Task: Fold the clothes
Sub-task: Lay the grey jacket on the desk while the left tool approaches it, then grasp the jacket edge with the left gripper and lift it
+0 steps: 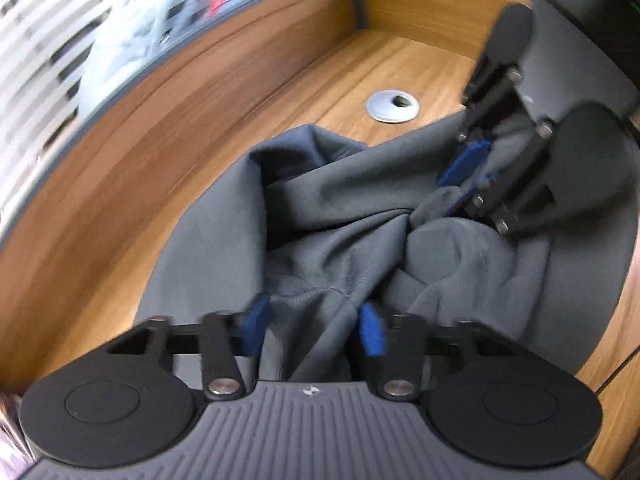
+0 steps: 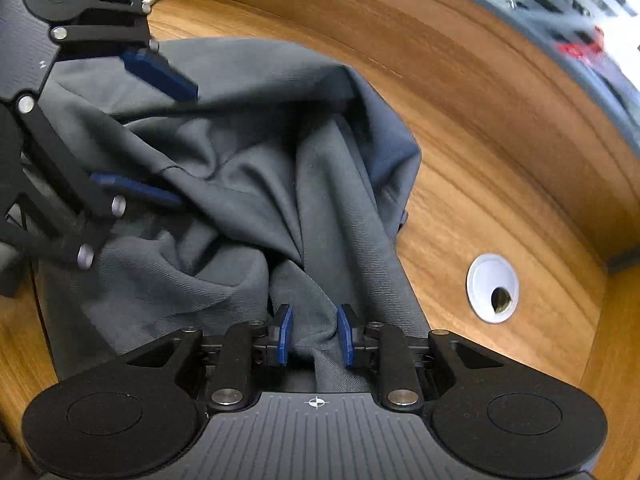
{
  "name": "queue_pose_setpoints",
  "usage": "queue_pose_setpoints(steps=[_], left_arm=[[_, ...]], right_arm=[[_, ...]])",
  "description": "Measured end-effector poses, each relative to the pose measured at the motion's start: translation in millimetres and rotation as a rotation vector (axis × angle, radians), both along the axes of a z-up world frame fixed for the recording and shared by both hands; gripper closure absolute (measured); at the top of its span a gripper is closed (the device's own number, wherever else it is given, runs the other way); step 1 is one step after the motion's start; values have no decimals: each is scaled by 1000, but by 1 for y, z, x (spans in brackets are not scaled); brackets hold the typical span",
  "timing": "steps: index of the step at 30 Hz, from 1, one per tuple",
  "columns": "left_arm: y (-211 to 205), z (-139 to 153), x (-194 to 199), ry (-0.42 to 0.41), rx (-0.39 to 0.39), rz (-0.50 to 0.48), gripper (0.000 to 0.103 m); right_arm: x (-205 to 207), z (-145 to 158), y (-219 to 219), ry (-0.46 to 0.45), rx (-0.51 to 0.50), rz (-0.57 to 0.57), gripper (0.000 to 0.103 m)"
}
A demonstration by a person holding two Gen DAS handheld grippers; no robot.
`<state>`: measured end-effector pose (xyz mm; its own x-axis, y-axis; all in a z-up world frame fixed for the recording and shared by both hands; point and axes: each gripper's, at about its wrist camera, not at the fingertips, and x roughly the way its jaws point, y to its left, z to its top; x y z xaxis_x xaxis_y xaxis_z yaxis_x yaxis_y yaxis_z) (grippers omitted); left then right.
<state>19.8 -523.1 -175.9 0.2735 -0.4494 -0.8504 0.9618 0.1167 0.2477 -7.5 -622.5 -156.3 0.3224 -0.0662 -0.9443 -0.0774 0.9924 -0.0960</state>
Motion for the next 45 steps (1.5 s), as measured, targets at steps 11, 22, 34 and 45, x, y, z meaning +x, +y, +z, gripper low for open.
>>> queue_pose_setpoints(steps=[11, 22, 34, 45], left_arm=[[1, 23, 6, -73, -96, 18, 99], [41, 176, 81, -8, -432, 355, 100], [133, 129, 69, 160, -321, 559, 100], [155, 80, 35, 154, -262, 559, 83]], right_arm=[[-11, 38, -21, -103, 131, -128, 100], [-25, 170, -50, -485, 63, -228, 100], [-69, 176, -54, -465, 47, -300, 100], [-102, 75, -14, -249, 100, -388, 99]])
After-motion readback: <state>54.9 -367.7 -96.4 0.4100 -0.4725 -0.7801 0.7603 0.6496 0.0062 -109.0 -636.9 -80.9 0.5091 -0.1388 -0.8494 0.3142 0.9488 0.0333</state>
